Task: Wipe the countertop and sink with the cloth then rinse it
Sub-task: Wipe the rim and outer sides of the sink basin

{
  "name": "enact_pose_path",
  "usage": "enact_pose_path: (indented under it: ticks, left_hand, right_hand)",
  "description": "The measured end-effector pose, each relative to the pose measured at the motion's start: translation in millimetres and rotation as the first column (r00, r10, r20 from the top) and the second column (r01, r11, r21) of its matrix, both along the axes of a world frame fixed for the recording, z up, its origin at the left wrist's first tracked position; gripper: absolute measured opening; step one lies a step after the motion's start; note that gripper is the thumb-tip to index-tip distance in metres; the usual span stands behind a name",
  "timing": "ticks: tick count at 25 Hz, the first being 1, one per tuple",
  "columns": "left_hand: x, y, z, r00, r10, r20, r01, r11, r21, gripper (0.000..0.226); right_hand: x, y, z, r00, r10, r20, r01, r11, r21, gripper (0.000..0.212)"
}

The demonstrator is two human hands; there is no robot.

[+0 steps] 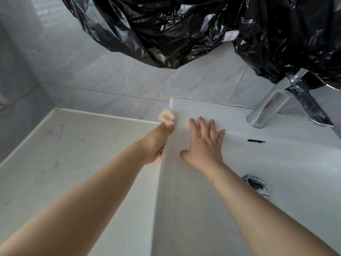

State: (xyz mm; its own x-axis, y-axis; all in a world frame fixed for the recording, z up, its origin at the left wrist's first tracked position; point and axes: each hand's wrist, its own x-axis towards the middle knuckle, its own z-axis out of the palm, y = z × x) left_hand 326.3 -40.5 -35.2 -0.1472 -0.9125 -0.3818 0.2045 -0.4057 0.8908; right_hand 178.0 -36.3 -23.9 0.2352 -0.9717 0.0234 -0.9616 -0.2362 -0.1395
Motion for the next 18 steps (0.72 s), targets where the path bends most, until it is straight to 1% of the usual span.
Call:
enact_pose_path:
  ticks: [1,2,3,4,5,7,8,10,11,12,13,14,15,17,18]
  left_hand:
    - [4.9,16.7,-14.4,0.996,-0.032,-0.086,0.038,0.996,0.077,0.027]
    - [7.4,37.9,-27.8,0.987,-0.035,-0.155,0.056,0.989,0.135,0.041]
    - [8.2,61.1,-39.3,0.981,-0.012,-0.192,0.043,0.986,0.160,0.050]
    - [6.8,80.6,-44.7,0.976,-0.003,-0.219,0.037,0.988,0.153,0.049]
    - [3.9,94.7,-45.5,0.972,-0.026,-0.233,0.059,0.988,0.139,0.043]
    - [-1.4,106.2,-34.9,0.975,0.000,-0.222,0.023,0.995,0.099,0.030]
    - [-1.8,102.1,-23.6,0.980,0.035,-0.194,-0.027,0.999,0.042,0.028]
    - [-7.3,87.4,1.1,0.992,0.101,-0.075,-0.109,0.988,-0.112,0.023]
    - [-12.0,83.1,9.5,0.994,0.097,-0.048,-0.104,0.979,-0.174,0.023]
    - [-13.9,85.5,13.5,0.997,0.070,0.018,-0.063,0.965,-0.257,0.025]
    - [-13.6,96.3,18.6,0.999,0.042,0.033,-0.031,0.959,-0.283,0.025]
    - [-11.6,112.0,18.4,0.999,0.027,0.023,-0.020,0.964,-0.265,0.024]
    - [-10.1,128.6,20.8,1.000,0.000,0.018,0.004,0.980,-0.199,0.022]
    - [-9.9,154.3,20.1,0.990,-0.037,0.139,0.052,0.993,-0.103,0.021]
    - [-12.0,154.8,19.8,0.976,0.001,0.219,0.020,0.995,-0.095,0.017]
  right_hand:
    - [0.4,0.3,-0.9,1.000,0.000,0.002,0.000,1.000,-0.010,0.091]
    - [0.9,0.5,-1.7,1.000,0.000,-0.001,0.000,1.000,-0.018,0.091]
    - [1.7,0.8,-2.7,1.000,-0.001,-0.005,0.001,1.000,-0.023,0.091]
    - [2.0,0.5,-3.2,1.000,-0.006,-0.009,0.006,1.000,-0.027,0.091]
    - [2.1,0.5,-3.4,1.000,-0.013,-0.010,0.012,1.000,-0.027,0.091]
    - [1.5,0.6,-2.8,1.000,-0.014,-0.014,0.014,1.000,-0.019,0.091]
    - [0.6,0.3,-2.5,1.000,-0.013,-0.010,0.013,1.000,-0.013,0.092]
    - [-0.9,0.0,-0.4,1.000,-0.017,0.007,0.017,1.000,0.006,0.092]
    - [-1.8,0.4,0.9,1.000,-0.016,0.011,0.016,1.000,0.013,0.092]
    - [-2.6,0.5,2.4,1.000,-0.011,0.016,0.010,1.000,0.018,0.092]
    - [-3.4,1.3,3.9,1.000,-0.007,0.021,0.007,1.000,0.025,0.091]
    - [-4.1,2.2,4.7,1.000,-0.005,0.026,0.004,0.999,0.032,0.091]
    - [-4.0,2.3,5.2,1.000,-0.002,0.028,0.001,0.999,0.033,0.090]
    - [-2.0,3.4,4.9,1.000,-0.007,0.024,0.006,0.999,0.035,0.089]
    - [-0.9,4.2,4.8,1.000,-0.012,0.024,0.011,0.999,0.038,0.089]
